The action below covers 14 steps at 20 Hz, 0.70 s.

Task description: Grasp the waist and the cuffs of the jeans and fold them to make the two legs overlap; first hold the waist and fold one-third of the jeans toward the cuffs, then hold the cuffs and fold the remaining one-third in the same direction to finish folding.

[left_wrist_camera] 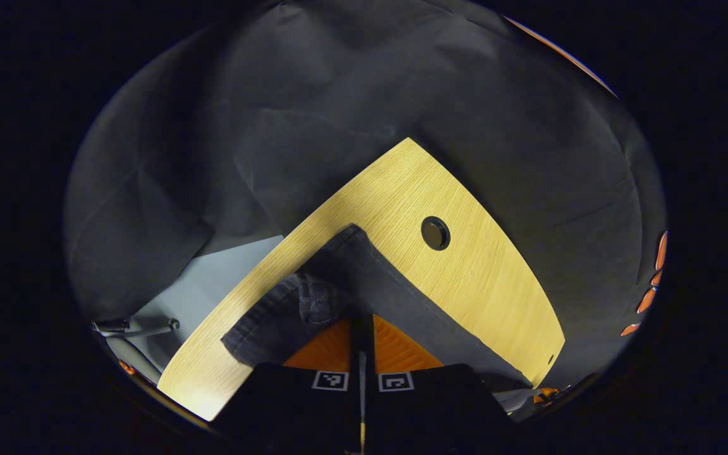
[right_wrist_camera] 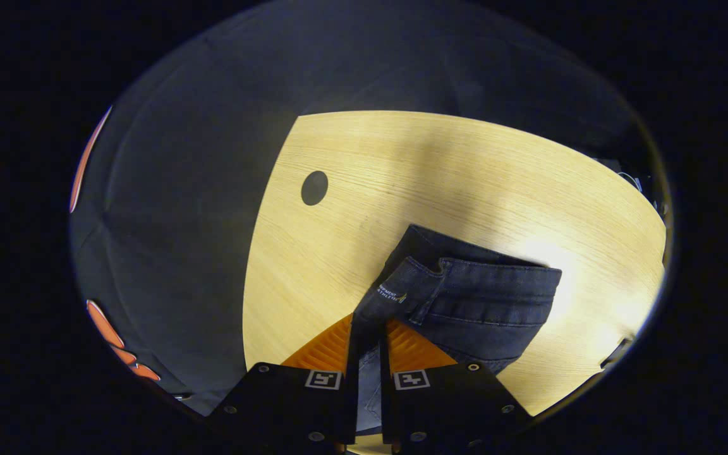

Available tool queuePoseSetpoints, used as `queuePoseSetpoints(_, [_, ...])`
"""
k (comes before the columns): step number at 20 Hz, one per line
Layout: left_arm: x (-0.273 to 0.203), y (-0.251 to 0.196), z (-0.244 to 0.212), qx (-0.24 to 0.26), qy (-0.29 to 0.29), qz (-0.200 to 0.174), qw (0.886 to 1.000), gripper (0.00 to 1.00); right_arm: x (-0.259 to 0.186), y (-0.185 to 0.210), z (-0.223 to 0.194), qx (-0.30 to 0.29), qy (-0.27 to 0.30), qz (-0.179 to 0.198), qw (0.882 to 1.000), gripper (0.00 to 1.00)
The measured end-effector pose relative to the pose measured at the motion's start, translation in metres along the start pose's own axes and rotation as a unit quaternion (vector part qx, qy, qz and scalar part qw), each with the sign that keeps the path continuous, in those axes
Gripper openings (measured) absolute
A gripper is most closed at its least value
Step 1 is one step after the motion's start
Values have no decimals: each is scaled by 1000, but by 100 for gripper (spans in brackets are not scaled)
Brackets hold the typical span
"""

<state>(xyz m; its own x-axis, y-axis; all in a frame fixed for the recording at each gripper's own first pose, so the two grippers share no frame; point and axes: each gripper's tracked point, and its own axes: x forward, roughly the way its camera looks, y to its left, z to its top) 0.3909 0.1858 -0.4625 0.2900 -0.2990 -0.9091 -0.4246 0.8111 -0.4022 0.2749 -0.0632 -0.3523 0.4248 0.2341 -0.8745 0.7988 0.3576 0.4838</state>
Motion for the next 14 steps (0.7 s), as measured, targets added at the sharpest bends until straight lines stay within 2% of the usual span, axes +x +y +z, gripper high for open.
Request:
queuePoseSetpoints(1, [7,1,-1,9,2,7,1000,5,6,0,1,3,7,-3,1000,16])
queuePoseSetpoints(2, [9,4,-1,19,5,19,1000,13,9,0,0,0,14,-5,1000,16])
queuePoseSetpoints(3, [12,4,-1,22,4,21,1000,16,11,0,1,0,17,-6,1000,16])
queuePoseSetpoints(4, [10,3,2,25,-2,21,999,29,6,5,2,0,21,3,1000,16])
queuePoseSetpoints(5, [9,2,5,31,-8,21,999,46,7,7,5,-4,15,10,1000,14])
queuePoseSetpoints(6, [2,0,10,40,-10,16,999,63,3,10,9,-8,7,19,1000,22])
queuePoseSetpoints(7, [3,0,7,50,-12,15,999,72,-1,10,11,-14,0,22,1000,48])
queuePoseSetpoints(8, [-1,1,5,64,-8,17,998,92,-10,5,14,-20,-7,20,1000,49])
queuePoseSetpoints(9, [-6,1,7,77,-6,17,997,94,-17,1,15,-30,-13,18,999,72])
queuePoseSetpoints(10, [-10,-3,4,90,-4,12,996,95,-24,-2,14,-42,-18,14,999,67])
queuePoseSetpoints(11, [-15,-8,1,101,-6,5,995,94,-30,-6,13,-55,-21,11,998,86])
queuePoseSetpoints(14, [-29,-21,-7,147,-10,-9,989,98,-44,-22,6,-92,-32,-5,995,95])
